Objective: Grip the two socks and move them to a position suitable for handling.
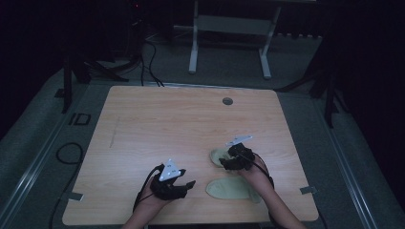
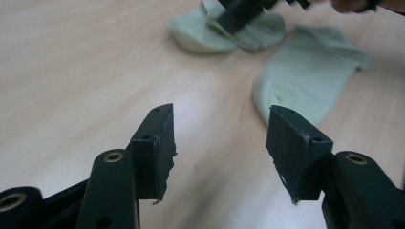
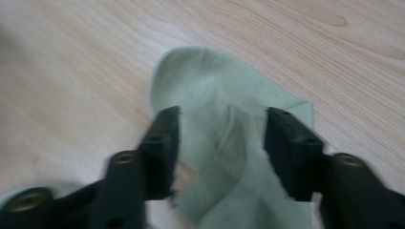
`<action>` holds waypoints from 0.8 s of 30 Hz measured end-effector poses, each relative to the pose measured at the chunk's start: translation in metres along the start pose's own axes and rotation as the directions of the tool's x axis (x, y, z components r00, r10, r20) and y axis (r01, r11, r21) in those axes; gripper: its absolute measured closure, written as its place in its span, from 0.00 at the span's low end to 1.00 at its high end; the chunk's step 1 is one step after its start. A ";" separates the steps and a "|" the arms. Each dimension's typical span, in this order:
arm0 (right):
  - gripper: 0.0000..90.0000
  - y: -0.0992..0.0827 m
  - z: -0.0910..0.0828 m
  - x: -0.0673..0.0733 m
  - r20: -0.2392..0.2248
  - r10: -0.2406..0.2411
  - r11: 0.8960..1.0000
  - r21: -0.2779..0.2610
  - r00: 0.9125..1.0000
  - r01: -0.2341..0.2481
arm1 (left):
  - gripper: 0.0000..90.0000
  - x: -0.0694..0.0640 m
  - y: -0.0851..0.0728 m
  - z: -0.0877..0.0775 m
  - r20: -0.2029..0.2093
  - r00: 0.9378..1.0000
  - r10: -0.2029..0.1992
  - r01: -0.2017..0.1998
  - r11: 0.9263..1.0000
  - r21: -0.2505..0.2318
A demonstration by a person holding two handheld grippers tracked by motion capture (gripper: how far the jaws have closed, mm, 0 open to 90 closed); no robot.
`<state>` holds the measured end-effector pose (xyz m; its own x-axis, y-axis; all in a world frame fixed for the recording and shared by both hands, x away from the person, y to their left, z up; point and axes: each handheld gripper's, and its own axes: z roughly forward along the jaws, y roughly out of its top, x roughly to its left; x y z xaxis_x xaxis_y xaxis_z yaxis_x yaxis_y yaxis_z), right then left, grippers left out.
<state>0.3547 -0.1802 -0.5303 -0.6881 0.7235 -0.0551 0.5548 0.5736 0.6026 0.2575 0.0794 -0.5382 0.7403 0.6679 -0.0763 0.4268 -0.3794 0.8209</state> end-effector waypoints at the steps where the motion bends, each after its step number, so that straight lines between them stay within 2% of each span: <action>1: 0.60 -0.001 -0.003 0.001 0.000 -0.010 1.000 0.002 1.000 0.010 | 0.48 0.000 0.006 0.003 0.003 1.000 0.019 -0.019 1.000 -0.003; 5: 0.68 -0.007 -0.008 0.003 -0.001 -0.028 1.000 0.012 1.000 0.028 | 0.53 -0.002 0.032 0.018 -0.004 0.996 0.094 -0.094 0.996 -0.005; 12: 0.68 -0.017 -0.002 0.005 0.005 -0.028 0.999 0.029 1.000 0.028 | 0.64 -0.002 0.069 0.058 -0.004 0.990 0.140 -0.140 0.990 0.009; 15: 0.67 -0.022 0.001 0.006 -0.002 -0.021 0.999 0.038 1.000 0.021 | 0.72 -0.003 0.071 0.080 -0.018 0.988 0.156 -0.155 0.987 0.036; 18: 0.67 -0.024 0.003 0.006 -0.001 -0.028 0.999 0.039 1.000 0.028 | 0.78 0.001 0.069 0.101 -0.032 0.984 0.177 -0.173 0.979 0.110; 19: 0.68 -0.024 0.004 0.007 0.008 -0.036 0.999 0.040 0.999 0.035 | 0.84 0.003 0.068 0.104 -0.035 0.985 0.171 -0.165 0.978 0.125; 20: 0.68 -0.024 0.004 0.007 0.008 -0.036 0.999 0.040 0.999 0.035 | 0.84 0.005 0.067 0.108 -0.034 0.986 0.161 -0.154 0.977 0.144; 22: 0.70 -0.025 0.004 0.008 0.020 -0.045 0.998 0.040 0.999 0.044 | 0.90 0.009 0.064 0.113 -0.042 0.985 0.165 -0.155 0.971 0.179; 24: 0.71 -0.025 0.004 0.008 0.024 -0.046 0.998 0.036 0.999 0.045 | 0.91 0.010 0.060 0.115 -0.045 0.986 0.160 -0.148 0.969 0.199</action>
<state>0.3372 -0.1874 -0.5492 -0.7014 0.7055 -0.1013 0.5401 0.6189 0.5704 0.3507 -0.0102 -0.5554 0.7752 0.6265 0.0813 0.4074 -0.5941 0.6936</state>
